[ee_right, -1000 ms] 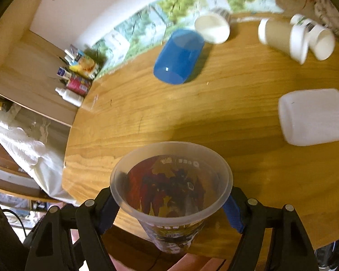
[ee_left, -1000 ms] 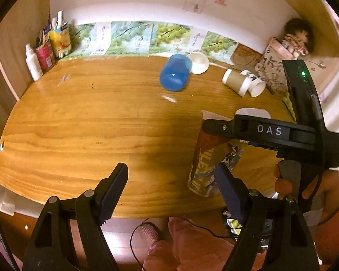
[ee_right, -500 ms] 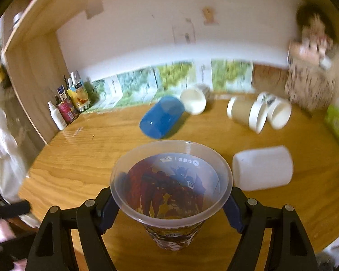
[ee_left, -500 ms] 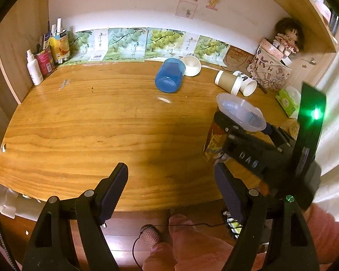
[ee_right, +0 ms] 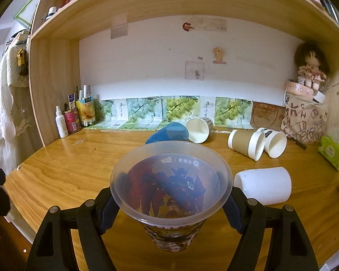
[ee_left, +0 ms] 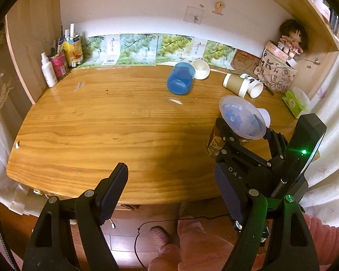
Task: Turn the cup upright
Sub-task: 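Lower the upright red printed cup onto the desk with the right tool, then open the right tool and withdraw it from the standing cup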
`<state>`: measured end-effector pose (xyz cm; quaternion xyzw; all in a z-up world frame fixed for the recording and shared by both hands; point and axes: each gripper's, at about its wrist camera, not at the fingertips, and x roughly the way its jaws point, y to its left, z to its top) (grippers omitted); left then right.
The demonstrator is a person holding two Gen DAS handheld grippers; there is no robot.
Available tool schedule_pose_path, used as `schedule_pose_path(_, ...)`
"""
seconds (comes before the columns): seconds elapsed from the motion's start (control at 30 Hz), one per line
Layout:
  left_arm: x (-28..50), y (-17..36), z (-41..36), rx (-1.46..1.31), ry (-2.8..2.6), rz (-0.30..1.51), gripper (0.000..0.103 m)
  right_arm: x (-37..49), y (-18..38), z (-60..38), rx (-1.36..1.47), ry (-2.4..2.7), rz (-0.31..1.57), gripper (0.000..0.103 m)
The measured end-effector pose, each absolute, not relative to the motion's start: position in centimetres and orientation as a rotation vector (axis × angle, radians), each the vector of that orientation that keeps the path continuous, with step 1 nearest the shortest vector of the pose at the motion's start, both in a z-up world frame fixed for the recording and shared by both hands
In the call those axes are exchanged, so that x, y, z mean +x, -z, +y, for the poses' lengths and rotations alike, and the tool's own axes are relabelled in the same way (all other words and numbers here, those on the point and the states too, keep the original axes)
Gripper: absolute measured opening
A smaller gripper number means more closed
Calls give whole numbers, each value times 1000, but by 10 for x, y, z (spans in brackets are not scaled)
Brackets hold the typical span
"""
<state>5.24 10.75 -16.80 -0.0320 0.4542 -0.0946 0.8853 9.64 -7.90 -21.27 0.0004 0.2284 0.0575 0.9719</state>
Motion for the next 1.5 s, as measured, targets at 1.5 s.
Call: schedule_pose_path(1.5,28,69,74,-168,147,710,82,1,65,-151,76,-115,609,103)
